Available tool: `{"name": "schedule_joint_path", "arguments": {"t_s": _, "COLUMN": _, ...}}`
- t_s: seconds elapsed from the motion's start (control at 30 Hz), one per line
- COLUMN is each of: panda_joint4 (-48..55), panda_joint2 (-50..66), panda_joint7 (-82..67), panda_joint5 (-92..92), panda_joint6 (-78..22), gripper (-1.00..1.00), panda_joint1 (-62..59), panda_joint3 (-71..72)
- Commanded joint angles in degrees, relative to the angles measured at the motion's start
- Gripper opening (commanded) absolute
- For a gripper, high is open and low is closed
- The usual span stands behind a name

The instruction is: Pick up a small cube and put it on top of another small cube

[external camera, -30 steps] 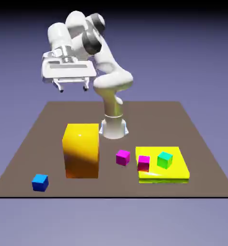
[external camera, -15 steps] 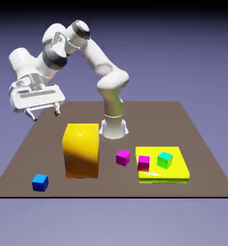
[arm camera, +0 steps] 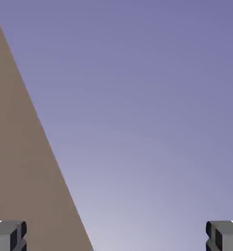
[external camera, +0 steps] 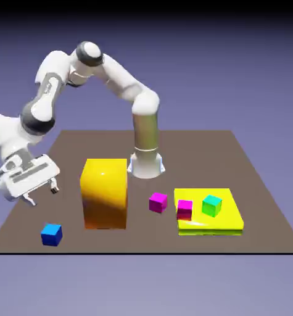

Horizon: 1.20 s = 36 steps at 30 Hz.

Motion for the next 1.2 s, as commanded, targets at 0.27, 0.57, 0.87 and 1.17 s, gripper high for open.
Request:
{"name": "schedule_joint_path", "arguments": {"t_s": 0.27, "panda_joint4": 8.73, "panda_joint2": -2.41, "panda_joint7": -16.32, "panda_joint5": -0.06, "panda_joint6": -7.85, "gripper": 0.00, "panda_joint1": 13.48, "panda_joint3": -18.69}}
{"name": "schedule_joint_path", "arguments": {"t_s": 0.57, "panda_joint4": 6.91, "panda_joint2": -5.48, "panda_joint7": -16.36, "panda_joint5": -0.97, "panda_joint6": -2.81, "gripper": -1.00, "panda_joint1": 15.21, "panda_joint3": -19.97}}
{"name": "schedule_joint_path", "arguments": {"t_s": 0.87, "panda_joint4": -1.59, "panda_joint2": 1.15, "panda_joint7": -10.01, "panda_joint5": 2.54, "panda_joint6": -0.31, "gripper": -1.00, "panda_joint1": 13.01, "panda_joint3": -8.33}}
{"name": "schedule_joint_path", "arguments": {"t_s": 1.17, "panda_joint4": -20.20, "panda_joint2": 7.57, "panda_joint7": 1.41, "panda_joint5": 7.23, "panda_joint6": 13.28, "gripper": -1.00, "panda_joint1": 12.13, "panda_joint3": 10.36}}
